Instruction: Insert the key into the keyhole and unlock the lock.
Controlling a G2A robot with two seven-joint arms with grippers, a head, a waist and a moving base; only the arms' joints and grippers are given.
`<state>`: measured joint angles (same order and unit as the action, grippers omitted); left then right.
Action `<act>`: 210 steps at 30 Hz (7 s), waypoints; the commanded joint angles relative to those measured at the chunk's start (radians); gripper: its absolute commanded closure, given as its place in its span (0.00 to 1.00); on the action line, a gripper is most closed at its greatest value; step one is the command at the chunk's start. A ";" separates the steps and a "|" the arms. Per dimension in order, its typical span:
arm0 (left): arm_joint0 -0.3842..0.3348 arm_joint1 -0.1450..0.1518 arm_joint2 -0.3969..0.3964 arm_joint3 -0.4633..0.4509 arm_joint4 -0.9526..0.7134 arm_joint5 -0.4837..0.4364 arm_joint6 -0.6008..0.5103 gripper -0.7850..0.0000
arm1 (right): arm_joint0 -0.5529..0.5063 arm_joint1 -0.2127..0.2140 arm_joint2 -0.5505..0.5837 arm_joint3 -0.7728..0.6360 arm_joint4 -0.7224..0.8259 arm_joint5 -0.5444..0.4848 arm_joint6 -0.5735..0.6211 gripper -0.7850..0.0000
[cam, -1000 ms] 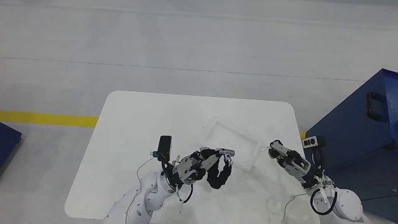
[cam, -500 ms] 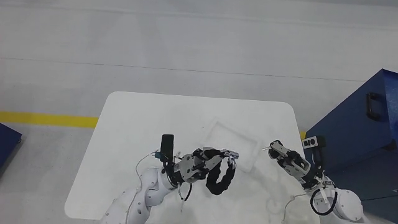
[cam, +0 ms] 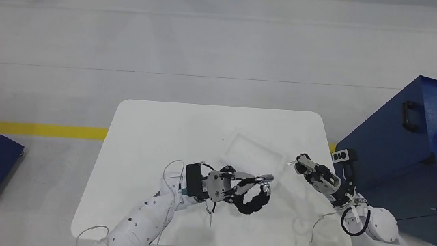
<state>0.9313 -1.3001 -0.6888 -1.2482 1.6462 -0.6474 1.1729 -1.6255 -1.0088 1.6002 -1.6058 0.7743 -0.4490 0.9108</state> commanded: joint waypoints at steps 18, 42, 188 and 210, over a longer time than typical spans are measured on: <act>-0.248 -0.012 0.263 0.283 0.075 0.363 0.363 1.00 | 0.000 0.000 0.000 0.000 0.000 0.000 0.000 1.00; -0.245 -0.022 0.227 0.319 0.201 0.647 0.363 1.00 | 0.000 0.000 0.000 0.000 0.000 0.000 0.000 1.00; 0.247 -0.086 -0.050 -0.107 -0.452 0.228 -0.152 1.00 | 0.000 0.000 0.000 0.000 0.000 0.000 0.000 1.00; 0.349 -0.119 -0.071 -0.156 -0.842 0.082 -0.335 1.00 | 0.000 0.000 0.000 0.000 0.000 0.000 0.000 1.00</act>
<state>1.2762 -1.4178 -0.7594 -1.4038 0.8221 -0.5627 0.8492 -1.6255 -1.0088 1.6002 -1.6058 0.7743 -0.4490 0.9108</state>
